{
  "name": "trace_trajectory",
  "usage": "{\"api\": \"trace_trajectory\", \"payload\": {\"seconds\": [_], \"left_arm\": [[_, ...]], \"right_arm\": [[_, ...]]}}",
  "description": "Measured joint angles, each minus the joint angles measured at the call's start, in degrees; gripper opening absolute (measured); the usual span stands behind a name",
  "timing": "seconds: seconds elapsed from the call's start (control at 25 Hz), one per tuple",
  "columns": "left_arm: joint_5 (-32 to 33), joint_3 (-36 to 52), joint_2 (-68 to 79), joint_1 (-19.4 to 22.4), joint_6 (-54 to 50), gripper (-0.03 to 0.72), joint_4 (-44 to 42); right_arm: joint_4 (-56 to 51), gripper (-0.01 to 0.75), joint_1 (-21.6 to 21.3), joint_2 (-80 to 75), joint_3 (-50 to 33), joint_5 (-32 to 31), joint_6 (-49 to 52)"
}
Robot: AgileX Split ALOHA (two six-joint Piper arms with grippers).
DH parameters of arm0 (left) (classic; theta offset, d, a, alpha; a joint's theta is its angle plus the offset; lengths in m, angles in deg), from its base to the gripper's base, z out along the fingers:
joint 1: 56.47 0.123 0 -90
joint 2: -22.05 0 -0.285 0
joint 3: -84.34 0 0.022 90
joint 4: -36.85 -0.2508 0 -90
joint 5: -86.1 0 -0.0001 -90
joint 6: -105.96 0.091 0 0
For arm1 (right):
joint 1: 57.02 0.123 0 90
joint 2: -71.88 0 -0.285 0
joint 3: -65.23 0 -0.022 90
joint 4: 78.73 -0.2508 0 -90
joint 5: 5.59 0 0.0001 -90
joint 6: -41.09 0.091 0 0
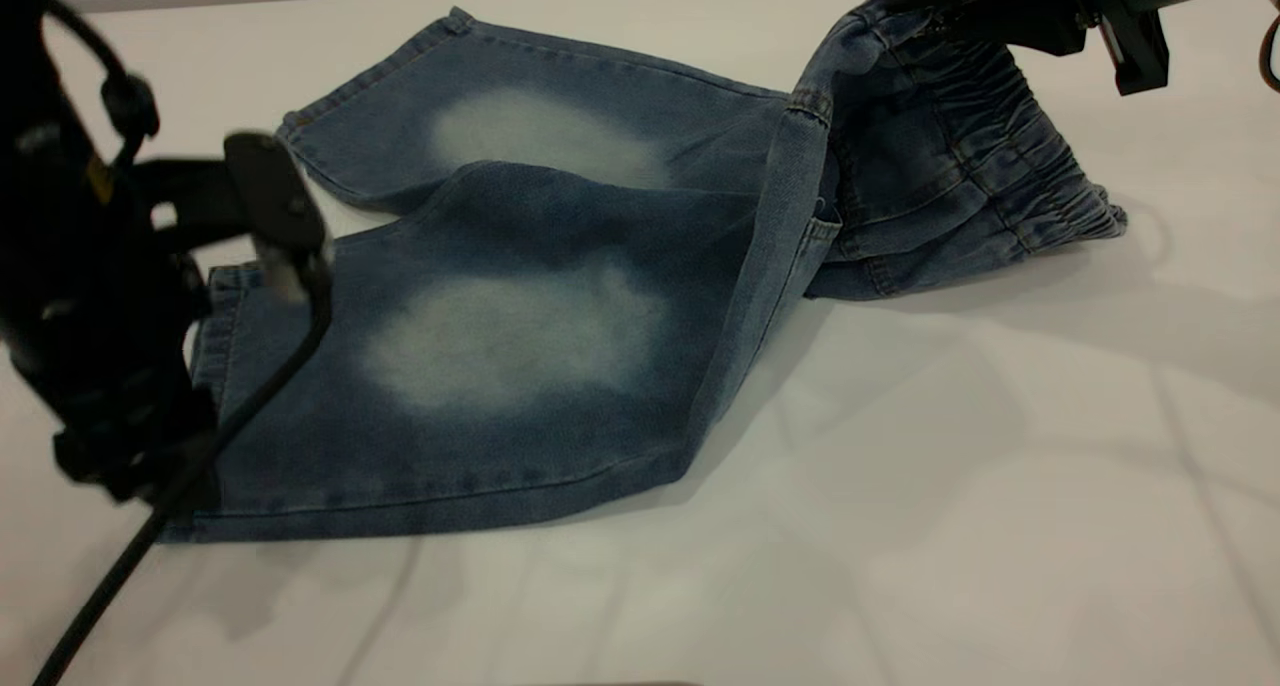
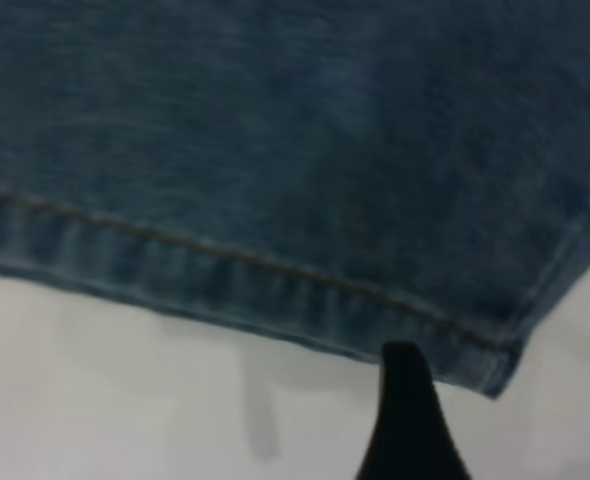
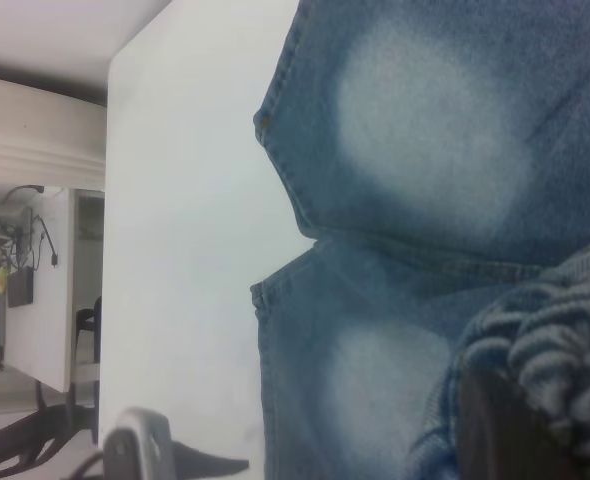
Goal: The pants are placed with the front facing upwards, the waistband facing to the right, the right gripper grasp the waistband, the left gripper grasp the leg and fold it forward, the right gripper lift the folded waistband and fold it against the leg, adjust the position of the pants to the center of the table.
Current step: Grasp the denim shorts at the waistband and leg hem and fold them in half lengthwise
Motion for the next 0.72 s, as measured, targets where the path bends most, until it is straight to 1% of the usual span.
{"api": "trace_trajectory", "payload": {"seconds": [0.24,0.44,0.72], "left_arm": [[-5.91,1.36,1.44,0.00,2.73,0.433,0.34],[-6.75,1.36,5.24,0.00,3.87,0.433,0.38],[-7.13,1.36,6.42,0.00,4.15,0.433,0.38]], "right_arm": [[0.00,0.092,0.00,0.00,0.00,0.00,0.00],[-0.05,0.092,0.00,0.00,0.00,0.00,0.00],[-0.05,0.092,0.00,0.00,0.00,0.00,-0.05]]}}
